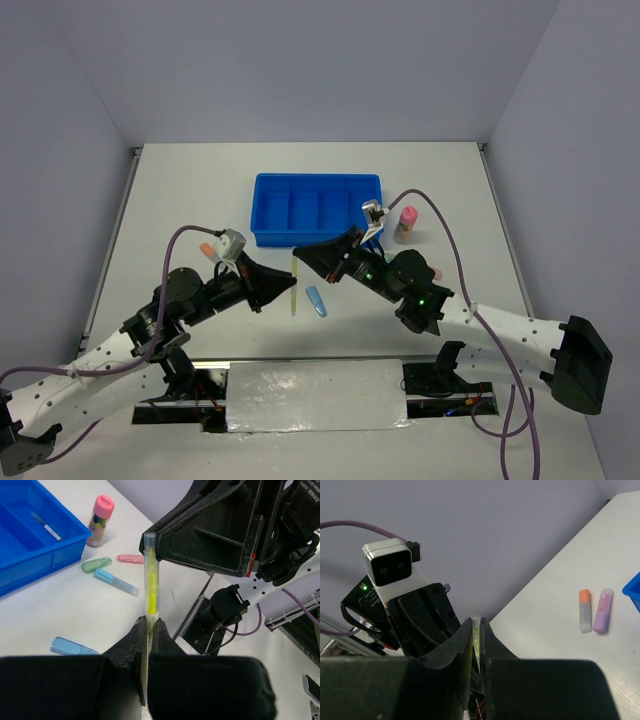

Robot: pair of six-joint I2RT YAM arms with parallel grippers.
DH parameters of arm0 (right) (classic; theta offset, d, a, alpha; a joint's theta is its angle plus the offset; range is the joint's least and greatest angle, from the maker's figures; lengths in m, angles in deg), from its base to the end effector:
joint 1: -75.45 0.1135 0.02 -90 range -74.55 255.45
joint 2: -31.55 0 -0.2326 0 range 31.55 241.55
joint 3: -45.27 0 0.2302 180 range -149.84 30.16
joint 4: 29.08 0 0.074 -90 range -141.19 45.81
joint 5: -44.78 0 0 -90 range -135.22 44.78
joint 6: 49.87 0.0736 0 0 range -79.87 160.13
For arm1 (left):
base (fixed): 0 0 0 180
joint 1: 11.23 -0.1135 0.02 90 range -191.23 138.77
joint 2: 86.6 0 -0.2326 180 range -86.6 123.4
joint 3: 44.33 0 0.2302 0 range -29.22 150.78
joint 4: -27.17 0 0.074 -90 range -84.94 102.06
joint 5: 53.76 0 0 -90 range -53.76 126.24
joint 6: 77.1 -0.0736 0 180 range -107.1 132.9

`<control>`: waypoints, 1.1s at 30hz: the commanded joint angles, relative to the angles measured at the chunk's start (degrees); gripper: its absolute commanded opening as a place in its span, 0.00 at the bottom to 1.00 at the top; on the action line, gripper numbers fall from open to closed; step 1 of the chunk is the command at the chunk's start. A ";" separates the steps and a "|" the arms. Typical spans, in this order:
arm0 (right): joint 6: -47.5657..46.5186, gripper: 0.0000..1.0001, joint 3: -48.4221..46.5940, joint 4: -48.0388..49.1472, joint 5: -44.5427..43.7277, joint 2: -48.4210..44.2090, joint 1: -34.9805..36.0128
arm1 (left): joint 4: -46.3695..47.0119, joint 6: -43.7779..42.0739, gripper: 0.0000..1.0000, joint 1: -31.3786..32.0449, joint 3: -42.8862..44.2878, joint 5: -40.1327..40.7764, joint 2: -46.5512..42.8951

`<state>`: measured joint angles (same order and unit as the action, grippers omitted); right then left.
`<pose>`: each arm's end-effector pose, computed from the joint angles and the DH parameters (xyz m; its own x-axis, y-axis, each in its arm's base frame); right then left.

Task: Sort the stationery into containers
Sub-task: Close the pen cap on the pen.

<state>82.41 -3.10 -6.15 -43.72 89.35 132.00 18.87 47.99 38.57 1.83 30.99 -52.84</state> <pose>0.1454 0.2235 0.3071 -0.4754 0.5005 -0.7235 -0.7141 0.2609 0.6496 0.1229 -0.1559 0.3027 -0.4333 -0.3741 -0.8199 0.6971 0.4375 -0.5680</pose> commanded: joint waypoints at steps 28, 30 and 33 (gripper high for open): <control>-9.23 0.00 -3.92 -5.87 5.98 -4.27 3.83 | 7.78 -4.33 0.36 -0.05 7.10 -6.16 8.59; -9.76 0.00 -4.53 -6.57 5.01 -4.54 3.83 | 8.57 -3.72 0.25 -0.05 6.31 -8.19 9.31; -11.08 0.00 -6.55 -8.33 4.74 -4.71 3.83 | 10.15 -3.28 0.18 -0.05 4.82 -9.77 9.92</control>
<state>72.66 -4.94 -14.61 -41.47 85.79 134.23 24.09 44.78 38.42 6.77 23.95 -43.66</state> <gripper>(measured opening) 0.191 0.229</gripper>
